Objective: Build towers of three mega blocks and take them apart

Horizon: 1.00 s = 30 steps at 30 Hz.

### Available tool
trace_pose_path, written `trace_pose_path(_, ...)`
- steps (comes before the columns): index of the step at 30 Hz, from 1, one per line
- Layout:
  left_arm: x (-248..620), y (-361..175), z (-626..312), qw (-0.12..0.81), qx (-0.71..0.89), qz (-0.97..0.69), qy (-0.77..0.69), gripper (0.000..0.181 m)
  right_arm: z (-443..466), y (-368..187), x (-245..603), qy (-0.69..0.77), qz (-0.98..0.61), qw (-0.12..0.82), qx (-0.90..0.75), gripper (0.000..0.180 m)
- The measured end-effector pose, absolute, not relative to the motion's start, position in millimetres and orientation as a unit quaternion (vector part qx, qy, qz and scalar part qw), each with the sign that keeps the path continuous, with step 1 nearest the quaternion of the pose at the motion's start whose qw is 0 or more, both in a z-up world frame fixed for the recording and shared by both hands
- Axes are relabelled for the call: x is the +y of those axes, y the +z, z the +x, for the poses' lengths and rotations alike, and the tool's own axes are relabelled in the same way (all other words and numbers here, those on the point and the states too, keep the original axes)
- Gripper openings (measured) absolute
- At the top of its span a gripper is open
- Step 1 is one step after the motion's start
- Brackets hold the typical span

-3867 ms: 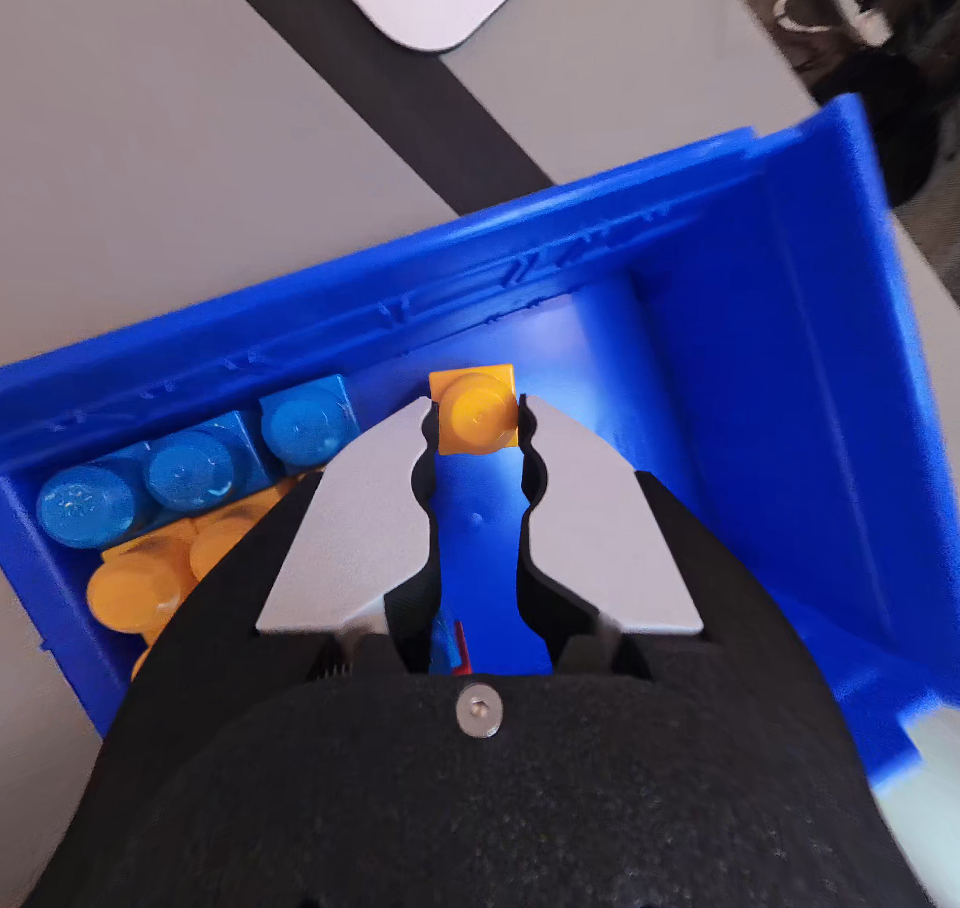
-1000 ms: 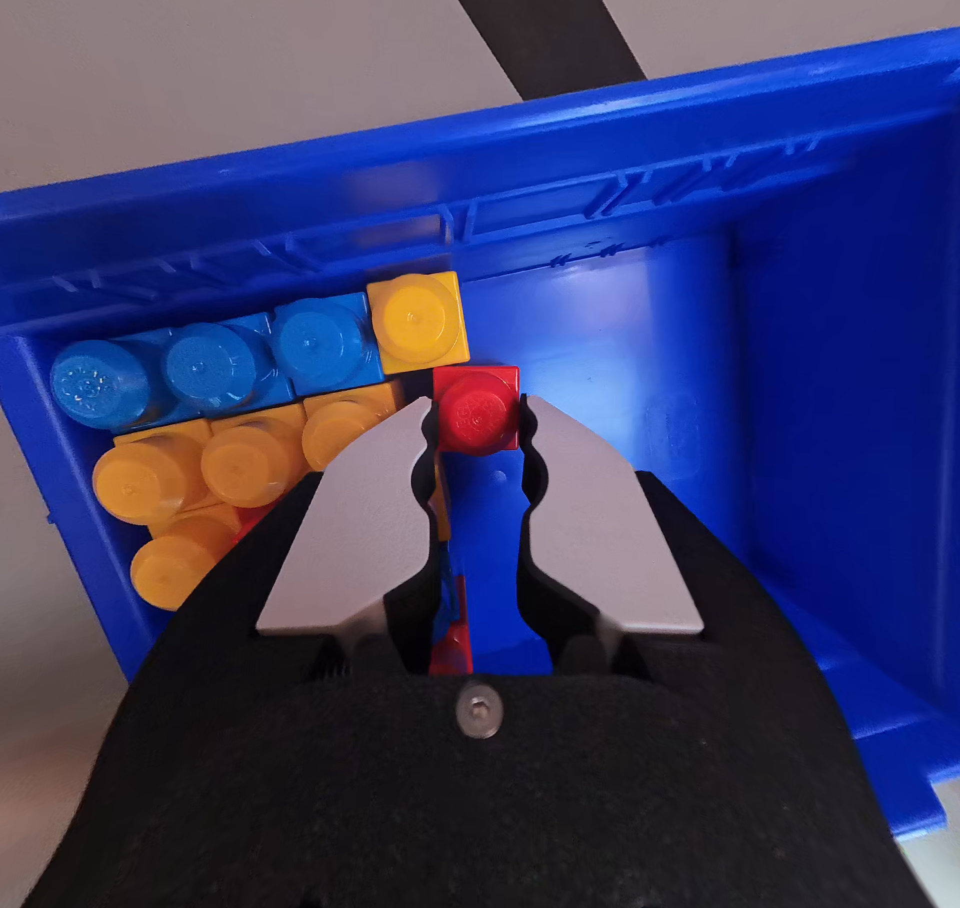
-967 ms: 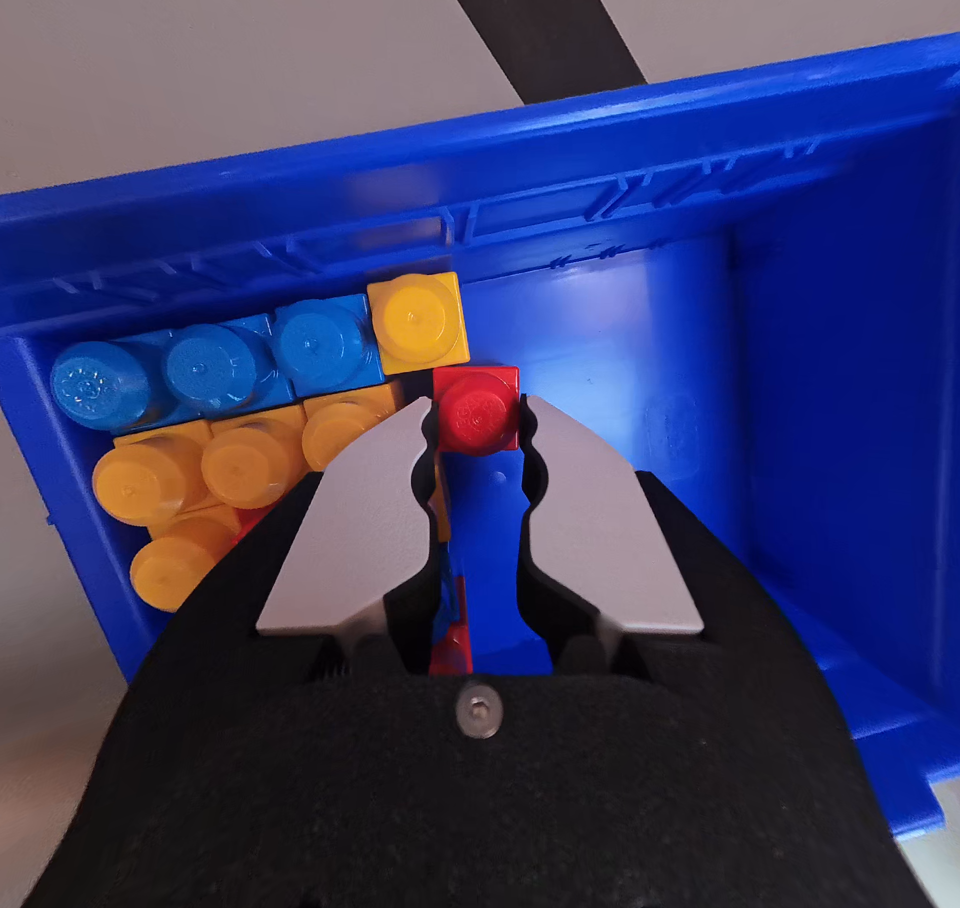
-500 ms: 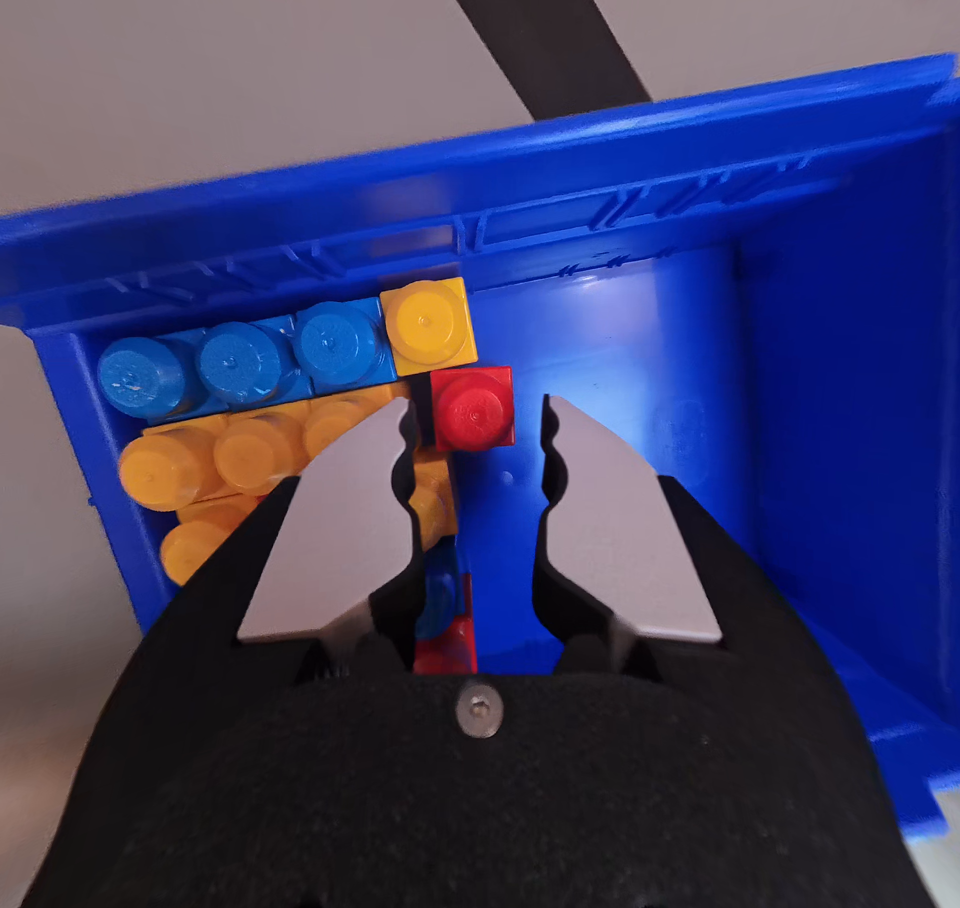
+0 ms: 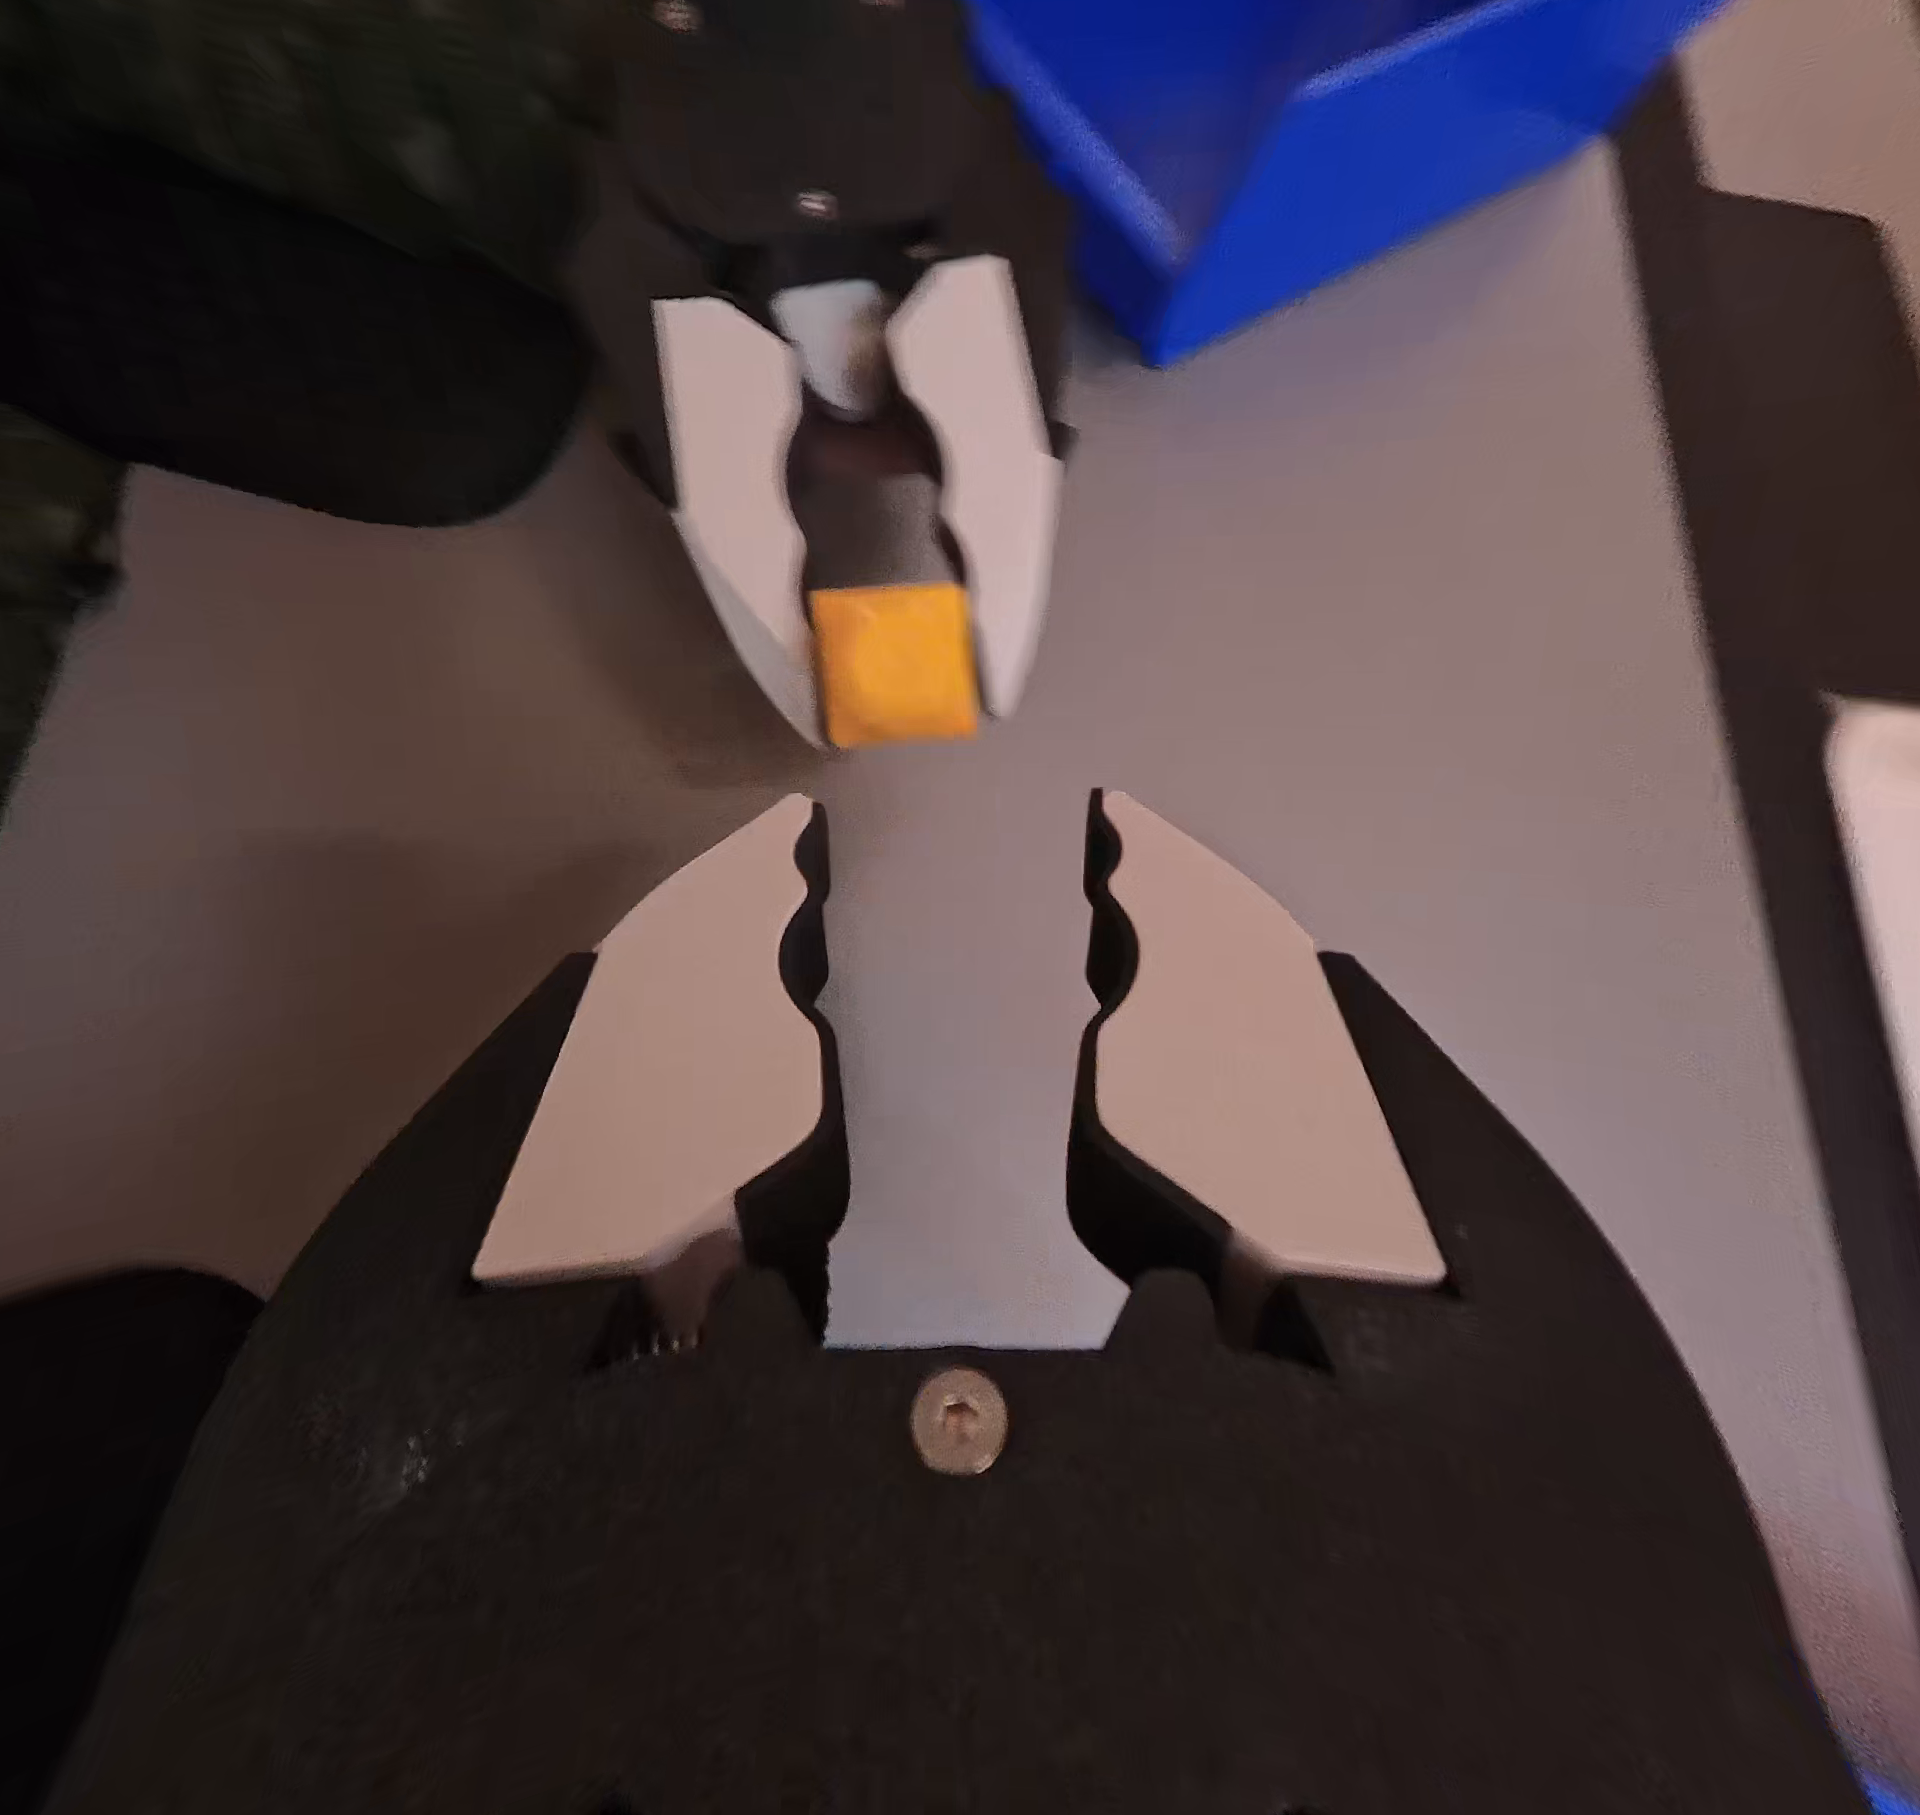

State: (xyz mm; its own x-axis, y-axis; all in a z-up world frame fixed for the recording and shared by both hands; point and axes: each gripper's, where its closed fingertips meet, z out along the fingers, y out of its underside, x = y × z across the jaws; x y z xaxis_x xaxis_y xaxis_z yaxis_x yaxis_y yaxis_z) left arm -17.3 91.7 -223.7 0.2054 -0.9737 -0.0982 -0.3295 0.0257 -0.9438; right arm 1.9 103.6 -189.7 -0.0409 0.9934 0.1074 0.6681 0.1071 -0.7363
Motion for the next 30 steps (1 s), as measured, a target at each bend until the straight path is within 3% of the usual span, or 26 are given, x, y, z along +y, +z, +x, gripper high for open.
trace_pose_path(2,86.7,-223.6,-14.3,0.474,0.542,-0.606,-0.337,0.036,-19.8,-201.1,81.5,0.271,-0.598,0.312,-0.687,0.045)
trace_pose_path(4,80.7,-226.5,-11.9,0.465,0.552,-0.602,-0.341,0.036,-32.1,-201.0,77.5,0.275,-0.588,0.331,-0.684,0.029)
trace_pose_path(9,101.6,-216.1,-24.0,0.499,0.507,-0.618,-0.336,0.035,-11.9,-162.0,95.0,0.256,-0.59,0.352,-0.68,0.028)
trace_pose_path(15,122.4,-215.6,-38.8,0.51,0.456,-0.645,-0.341,0.019,128.5,-90.9,237.0,0.016,-0.716,0.45,-0.534,0.028)
trace_pose_path(18,120.2,-215.1,-36.8,0.514,0.463,-0.64,-0.334,0.016,222.9,-116.6,288.0,-0.061,-0.804,0.394,-0.442,0.028)
trace_pose_path(21,118.5,-218.9,-35.1,0.511,0.473,-0.639,-0.325,0.015,276.5,-163.1,303.1,-0.05,-0.857,0.336,-0.387,0.028)
trace_pose_path(30,121.0,-229.3,-37.0,0.496,0.473,-0.65,-0.328,0.014,280.2,-243.3,299.0,0.014,-0.882,0.243,-0.404,0.029)
